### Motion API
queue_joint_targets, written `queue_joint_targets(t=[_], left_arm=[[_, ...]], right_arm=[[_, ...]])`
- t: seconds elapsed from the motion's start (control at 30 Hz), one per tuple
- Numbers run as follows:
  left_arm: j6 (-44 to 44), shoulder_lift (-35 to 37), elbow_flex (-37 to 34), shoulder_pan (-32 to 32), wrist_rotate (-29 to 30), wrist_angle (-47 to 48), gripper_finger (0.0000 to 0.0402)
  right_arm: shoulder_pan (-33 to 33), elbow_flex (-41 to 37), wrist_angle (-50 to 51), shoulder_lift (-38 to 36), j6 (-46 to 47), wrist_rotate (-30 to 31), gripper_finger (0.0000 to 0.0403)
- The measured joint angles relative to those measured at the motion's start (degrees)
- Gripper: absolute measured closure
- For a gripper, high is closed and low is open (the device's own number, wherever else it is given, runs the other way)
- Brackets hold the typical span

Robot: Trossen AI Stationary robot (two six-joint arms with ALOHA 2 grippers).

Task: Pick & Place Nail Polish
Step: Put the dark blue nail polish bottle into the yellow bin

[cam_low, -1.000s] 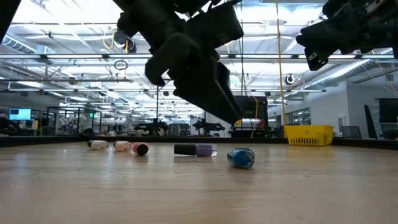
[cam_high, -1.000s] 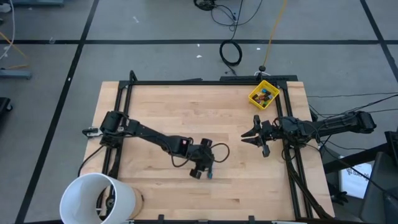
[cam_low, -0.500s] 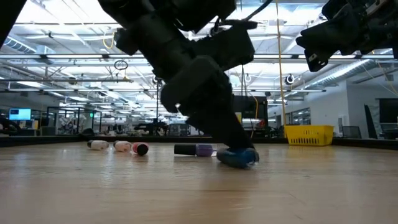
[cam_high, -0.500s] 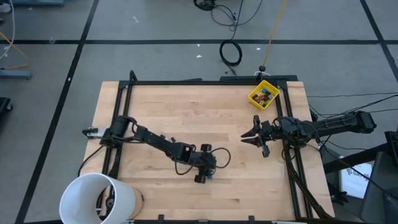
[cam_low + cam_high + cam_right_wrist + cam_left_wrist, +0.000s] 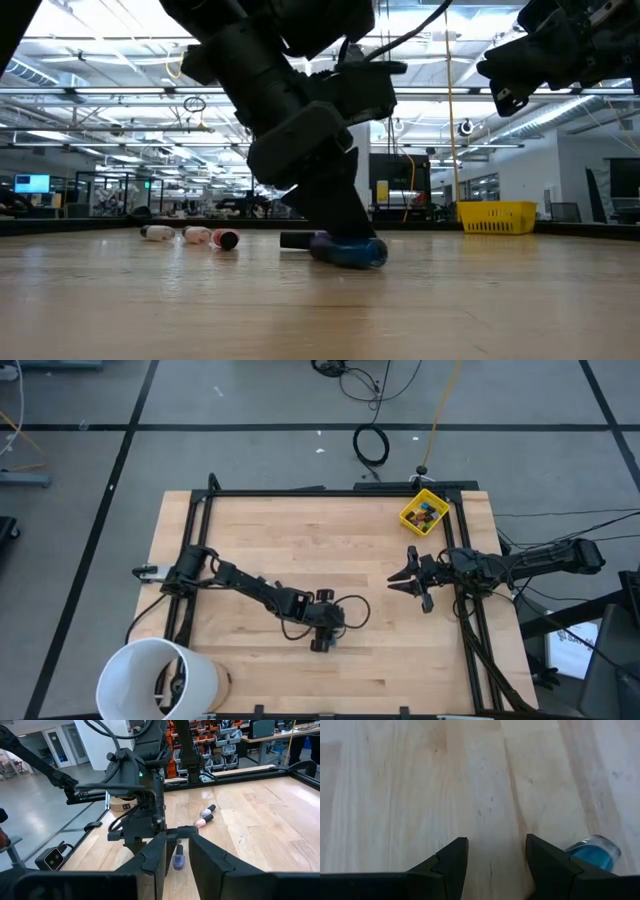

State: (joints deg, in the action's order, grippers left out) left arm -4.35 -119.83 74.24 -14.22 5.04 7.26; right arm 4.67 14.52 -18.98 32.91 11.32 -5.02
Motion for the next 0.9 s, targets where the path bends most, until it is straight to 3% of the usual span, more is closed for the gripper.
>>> queue_joint_targets(t=[0.43, 0.73, 0.9], left_arm=[[-1.3, 4.3, -0.1, 0.0, -0.5, 2.6, 0.0204], [8.9, 5.6, -0.2, -1.3, -4.8, 15.1, 0.0204], [13.0, 5.6, -0.1, -2.7, -5.1, 13.1, 0.0204]], right_arm=[[0.0, 0.0, 0.1, 0.0, 0.0, -1.2, 0.0330], [0.0, 0.0, 0.4, 0.0, 1.2, -1.2, 0.0330], [0.0, 0.0, 0.4, 0.0, 1.3, -1.2, 0.0330]])
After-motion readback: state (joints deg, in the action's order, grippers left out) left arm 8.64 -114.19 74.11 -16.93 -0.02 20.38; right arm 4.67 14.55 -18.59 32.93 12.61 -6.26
